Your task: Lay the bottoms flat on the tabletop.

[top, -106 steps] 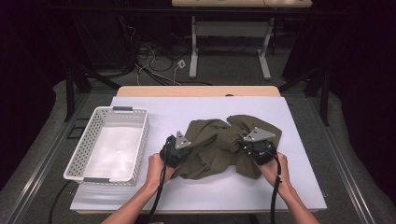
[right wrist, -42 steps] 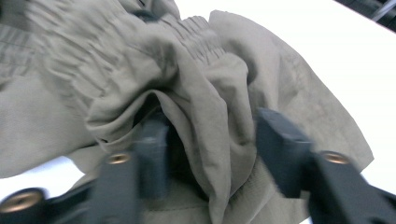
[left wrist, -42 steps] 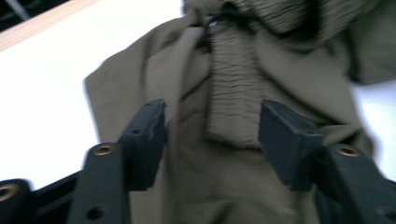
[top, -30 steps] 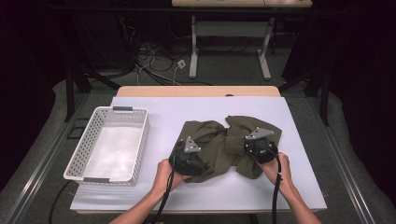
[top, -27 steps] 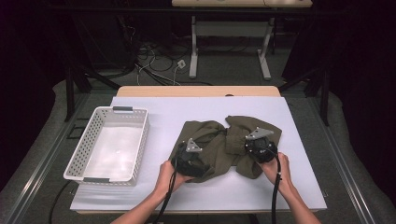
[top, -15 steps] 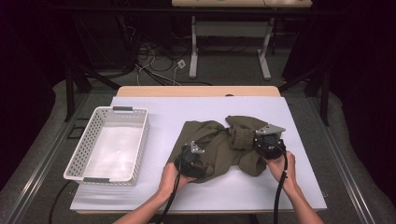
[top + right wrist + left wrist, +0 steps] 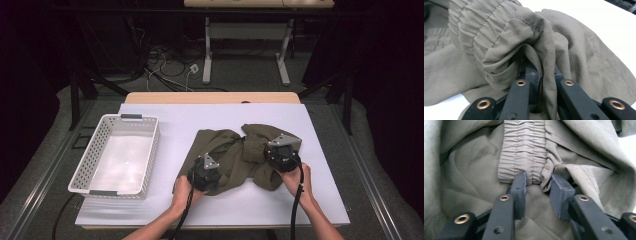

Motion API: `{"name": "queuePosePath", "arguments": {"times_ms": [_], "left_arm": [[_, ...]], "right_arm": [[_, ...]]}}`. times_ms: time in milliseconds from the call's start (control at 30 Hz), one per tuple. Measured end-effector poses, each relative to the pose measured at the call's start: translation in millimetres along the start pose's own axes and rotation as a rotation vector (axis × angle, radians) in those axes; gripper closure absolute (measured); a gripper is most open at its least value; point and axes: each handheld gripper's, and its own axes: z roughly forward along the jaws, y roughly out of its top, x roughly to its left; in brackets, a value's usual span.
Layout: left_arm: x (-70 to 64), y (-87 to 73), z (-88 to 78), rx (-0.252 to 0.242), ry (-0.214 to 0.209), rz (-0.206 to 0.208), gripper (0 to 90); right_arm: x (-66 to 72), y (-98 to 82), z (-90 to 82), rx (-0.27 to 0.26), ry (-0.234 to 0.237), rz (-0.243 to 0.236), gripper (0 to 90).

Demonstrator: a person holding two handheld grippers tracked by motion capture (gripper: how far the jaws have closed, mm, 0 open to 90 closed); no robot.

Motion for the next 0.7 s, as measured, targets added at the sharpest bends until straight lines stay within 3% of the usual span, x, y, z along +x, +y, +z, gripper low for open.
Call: {"name": "queuePosePath", "arguments": {"times_ms": [33, 67, 167, 233, 367, 500, 600, 700], "left_arm": [[0.4, 0.1, 0.0, 0.001, -0.021, 0.004, 71.1], [-0.5, -0.3, 0.6, -0.004, -0.016, 0.012, 85.5], [-2.5, 0.6, 0.3, 0.004, -0.002, 0.043, 86.4], [-0.2, 0.8, -0.9, 0.004, -0.006, 0.037, 86.9], [12.9, 3.9, -13.3, -0.015, 0.009, 0.026, 87.5], [31.9, 6.8, -33.8, -0.050, 0.061, 0.010, 87.6], [45.9, 4.5, -39.1, -0.048, 0.089, -0.011, 87.6], [51.9, 2.0, -36.6, -0.014, 0.039, -0.041, 87.2]], "right_arm": [[0.5, 0.4, -1.1, -0.003, 0.003, -0.002, 84.7], [1.1, 0.6, -2.0, -0.010, 0.007, -0.004, 84.9], [2.3, 1.5, -5.7, -0.029, 0.019, 0.005, 85.2], [1.9, 2.5, -9.3, -0.048, 0.032, 0.011, 85.4], [0.7, 5.0, -17.2, -0.099, 0.035, 0.015, 85.6], [-5.0, 6.0, -23.7, -0.139, 0.023, 0.047, 85.5], [-13.1, 4.3, -22.9, -0.127, 0.000, 0.069, 85.2], [-24.0, -2.9, -9.1, -0.033, -0.010, 0.109, 84.8]]}}
